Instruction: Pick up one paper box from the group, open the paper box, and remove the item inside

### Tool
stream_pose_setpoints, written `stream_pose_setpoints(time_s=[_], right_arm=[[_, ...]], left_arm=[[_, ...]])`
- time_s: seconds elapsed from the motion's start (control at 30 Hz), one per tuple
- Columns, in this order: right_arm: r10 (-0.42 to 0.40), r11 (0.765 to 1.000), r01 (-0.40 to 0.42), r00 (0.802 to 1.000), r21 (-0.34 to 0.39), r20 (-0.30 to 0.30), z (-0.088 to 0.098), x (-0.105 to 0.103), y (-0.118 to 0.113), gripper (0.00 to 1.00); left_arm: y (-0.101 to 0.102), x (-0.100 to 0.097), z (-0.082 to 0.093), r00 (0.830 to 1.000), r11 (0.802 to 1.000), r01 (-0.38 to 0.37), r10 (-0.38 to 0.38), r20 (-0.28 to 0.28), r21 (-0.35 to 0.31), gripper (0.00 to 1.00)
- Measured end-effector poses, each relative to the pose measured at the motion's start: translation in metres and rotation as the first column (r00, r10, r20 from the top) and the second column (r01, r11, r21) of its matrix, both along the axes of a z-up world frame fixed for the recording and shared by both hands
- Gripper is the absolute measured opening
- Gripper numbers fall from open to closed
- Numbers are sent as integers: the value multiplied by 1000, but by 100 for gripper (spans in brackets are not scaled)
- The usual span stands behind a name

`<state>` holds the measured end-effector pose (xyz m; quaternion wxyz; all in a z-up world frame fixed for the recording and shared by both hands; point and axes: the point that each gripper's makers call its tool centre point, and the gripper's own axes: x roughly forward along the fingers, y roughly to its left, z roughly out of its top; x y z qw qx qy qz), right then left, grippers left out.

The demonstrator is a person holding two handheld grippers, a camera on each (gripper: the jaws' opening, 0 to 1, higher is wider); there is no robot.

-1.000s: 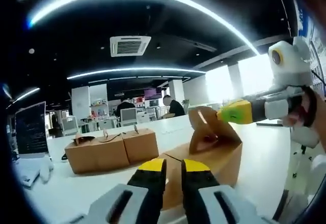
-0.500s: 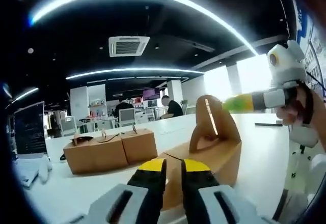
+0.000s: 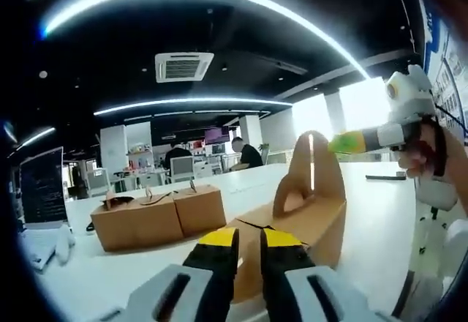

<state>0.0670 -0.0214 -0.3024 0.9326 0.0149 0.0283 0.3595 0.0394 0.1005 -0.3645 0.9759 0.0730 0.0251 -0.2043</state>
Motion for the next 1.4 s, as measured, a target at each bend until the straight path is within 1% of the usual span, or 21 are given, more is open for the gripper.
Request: stream_pose_setpoints(time_s=[0.2,0.4,0.57,0.7,0.97,1.0,1.03,1.07,1.17,1.27,1.4], right_arm=[[-18,1000,18,1000,10,-17,-3,4,-9,3],[-37,999,38,999,36,-17,-6,4,-18,3],[-41,996,46,997,82,-59,-12,4,-26,3],[-55,995,61,996,82,-73,-19,-5,-29,3],[-82,993,90,991,77,-101,-29,2,-41,4],[-79,992,90,990,94,-113,-30,3,-42,3],[-68,987,86,988,134,-137,-30,3,-41,3],[-64,985,88,986,152,-155,-31,3,-43,3],[-63,984,90,983,152,-173,-37,7,-47,3],[-66,985,93,981,144,-180,-41,6,-47,4],[-79,989,100,980,111,-184,-49,5,-49,4]], left_arm=[[0,1,1,1000,1000,0,0,7,7,15],[0,3,2,1000,1000,9,-9,15,10,15],[0,5,2,1000,1000,9,-9,18,13,15],[0,6,2,1000,1000,8,-8,18,16,15],[1,9,2,1000,1000,8,-8,20,18,15],[1,10,2,1000,1000,9,-9,21,18,15],[1,9,2,1000,1000,10,-10,21,17,15],[1,9,2,1000,1000,13,-13,20,13,15],[3,9,2,1000,1000,18,-18,12,-11,15],[4,10,1,1000,1000,20,-20,10,-12,15],[3,8,1,1000,1000,21,-21,10,-9,15]])
